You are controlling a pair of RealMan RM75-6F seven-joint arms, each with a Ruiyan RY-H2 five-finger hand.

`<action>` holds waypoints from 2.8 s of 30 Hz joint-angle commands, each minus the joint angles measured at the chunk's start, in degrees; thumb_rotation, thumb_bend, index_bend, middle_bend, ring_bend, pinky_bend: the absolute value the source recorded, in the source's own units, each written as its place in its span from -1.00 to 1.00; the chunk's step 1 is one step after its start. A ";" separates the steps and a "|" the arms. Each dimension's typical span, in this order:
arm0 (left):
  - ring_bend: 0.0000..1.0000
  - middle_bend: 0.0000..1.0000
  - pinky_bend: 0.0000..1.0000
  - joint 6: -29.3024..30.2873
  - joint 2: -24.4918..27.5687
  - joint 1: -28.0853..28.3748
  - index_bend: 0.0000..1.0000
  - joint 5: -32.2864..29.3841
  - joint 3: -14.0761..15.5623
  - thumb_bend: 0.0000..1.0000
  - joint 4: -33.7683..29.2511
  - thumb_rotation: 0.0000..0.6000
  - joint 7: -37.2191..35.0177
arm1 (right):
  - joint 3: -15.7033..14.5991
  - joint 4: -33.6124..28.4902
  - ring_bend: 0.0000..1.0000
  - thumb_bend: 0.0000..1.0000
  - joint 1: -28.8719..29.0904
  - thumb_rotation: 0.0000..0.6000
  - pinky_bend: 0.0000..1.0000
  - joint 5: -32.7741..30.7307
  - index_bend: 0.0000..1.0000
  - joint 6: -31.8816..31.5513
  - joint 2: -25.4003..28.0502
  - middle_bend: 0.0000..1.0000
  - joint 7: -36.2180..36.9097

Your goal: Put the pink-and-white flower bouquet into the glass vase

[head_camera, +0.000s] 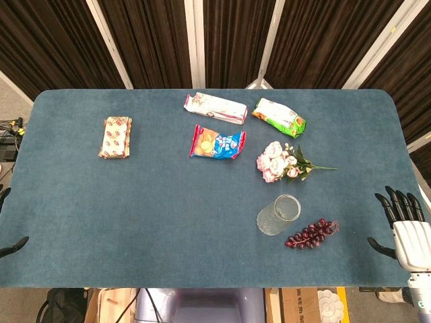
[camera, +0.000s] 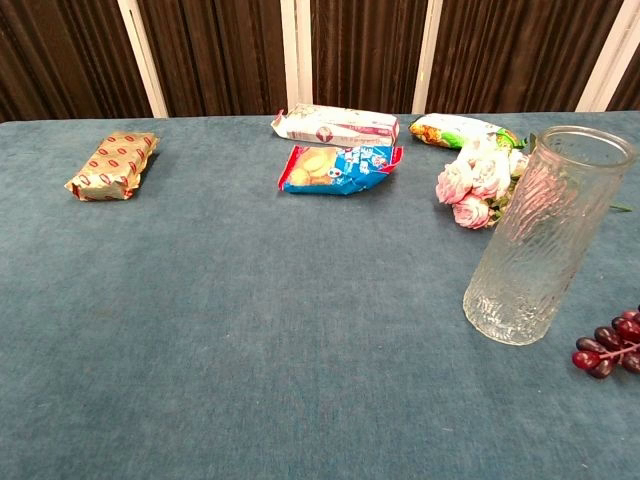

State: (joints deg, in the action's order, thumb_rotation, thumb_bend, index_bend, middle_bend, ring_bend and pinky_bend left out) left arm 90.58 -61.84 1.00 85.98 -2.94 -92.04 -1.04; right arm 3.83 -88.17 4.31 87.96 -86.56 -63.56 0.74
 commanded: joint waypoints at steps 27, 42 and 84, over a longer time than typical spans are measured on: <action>-1.00 -0.94 -0.95 0.97 0.19 -0.68 -0.86 -0.62 -0.52 -0.69 -0.29 1.00 0.37 | -0.98 -2.67 -0.92 -0.67 -0.42 1.00 -1.00 -0.53 -0.76 1.23 1.31 -0.92 1.07; -1.00 -0.94 -0.95 4.82 -1.48 -1.17 -0.86 1.04 -1.96 -0.69 2.61 1.00 -1.59 | 2.87 -1.95 -0.97 -0.71 8.00 1.00 -1.00 -5.84 -0.83 14.37 2.85 -0.92 0.48; -1.00 -0.94 -0.95 3.08 -3.31 -0.89 -0.86 -2.39 -2.82 -0.69 1.12 1.00 5.89 | 11.60 20.13 -1.00 -0.71 36.58 1.00 -1.00 -33.07 -0.84 50.31 -15.46 -0.94 -4.53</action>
State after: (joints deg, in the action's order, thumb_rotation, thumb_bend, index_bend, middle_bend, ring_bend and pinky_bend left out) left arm 93.68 -65.11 0.09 83.60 -5.77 -90.90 4.82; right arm 15.07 -68.63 40.41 55.24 -36.67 -78.39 -4.37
